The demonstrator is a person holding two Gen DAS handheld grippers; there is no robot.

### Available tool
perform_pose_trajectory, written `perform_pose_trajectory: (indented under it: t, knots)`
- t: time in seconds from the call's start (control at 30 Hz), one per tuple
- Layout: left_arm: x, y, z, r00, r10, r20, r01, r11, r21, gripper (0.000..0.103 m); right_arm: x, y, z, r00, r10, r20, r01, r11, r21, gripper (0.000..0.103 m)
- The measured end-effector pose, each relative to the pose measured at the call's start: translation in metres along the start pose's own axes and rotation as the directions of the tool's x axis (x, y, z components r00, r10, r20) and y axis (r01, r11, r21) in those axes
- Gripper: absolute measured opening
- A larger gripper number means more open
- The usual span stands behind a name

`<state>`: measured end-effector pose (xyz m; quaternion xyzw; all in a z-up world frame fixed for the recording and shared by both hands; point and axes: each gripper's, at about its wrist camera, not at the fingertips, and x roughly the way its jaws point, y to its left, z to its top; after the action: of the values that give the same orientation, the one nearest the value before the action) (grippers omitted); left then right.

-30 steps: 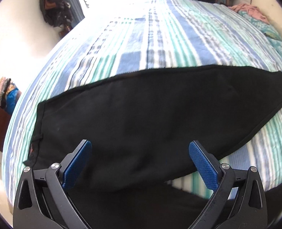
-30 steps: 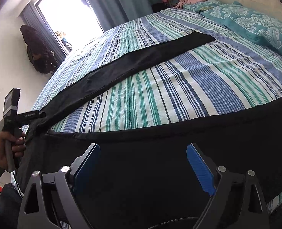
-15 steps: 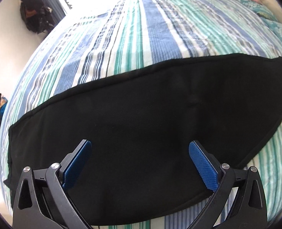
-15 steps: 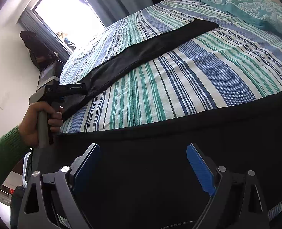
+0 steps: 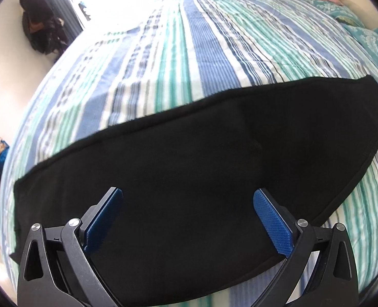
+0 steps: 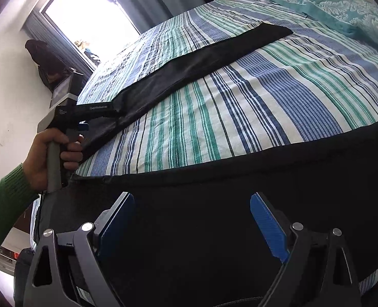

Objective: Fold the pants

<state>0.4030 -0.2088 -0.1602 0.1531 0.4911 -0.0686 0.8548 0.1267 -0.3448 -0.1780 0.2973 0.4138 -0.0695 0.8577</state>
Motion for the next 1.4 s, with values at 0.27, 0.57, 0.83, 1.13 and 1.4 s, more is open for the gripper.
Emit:
perform_pose_trajectory:
  t: [0.27, 0.57, 0.83, 1.13, 1.4]
  knots:
    - [-0.037, 0.170, -0.075, 0.991, 0.127, -0.038, -0.133, 0.962, -0.239, 0.102, -0.004, 0.008, -0.002, 0.999, -0.035, 0.017, 0.036, 0.998, -0.048, 0.092]
    - [-0.051, 0.245, -0.113, 0.980, 0.184, 0.069, -0.135, 0.886, -0.443, 0.102, 0.007, 0.033, -0.016, 0.997, -0.077, 0.011, 0.078, 0.983, -0.166, 0.092]
    - [0.020, 0.228, -0.137, 0.989, 0.141, 0.040, -0.112, 0.904, -0.413, 0.103, 0.006, 0.057, -0.024, 0.995, -0.091, 0.045, 0.100, 0.962, -0.254, 0.092]
    - [0.022, 0.223, -0.137, 0.983, 0.175, 0.050, -0.141, 0.906, -0.399, 0.103, 0.056, 0.138, 0.054, 0.999, 0.001, 0.038, 0.012, 0.943, -0.334, 0.093]
    - [0.025, 0.222, -0.139, 0.982, 0.179, 0.063, -0.139, 0.905, -0.402, 0.103, 0.210, 0.226, 0.127, 0.972, 0.034, -0.234, -0.146, 0.867, -0.476, 0.093]
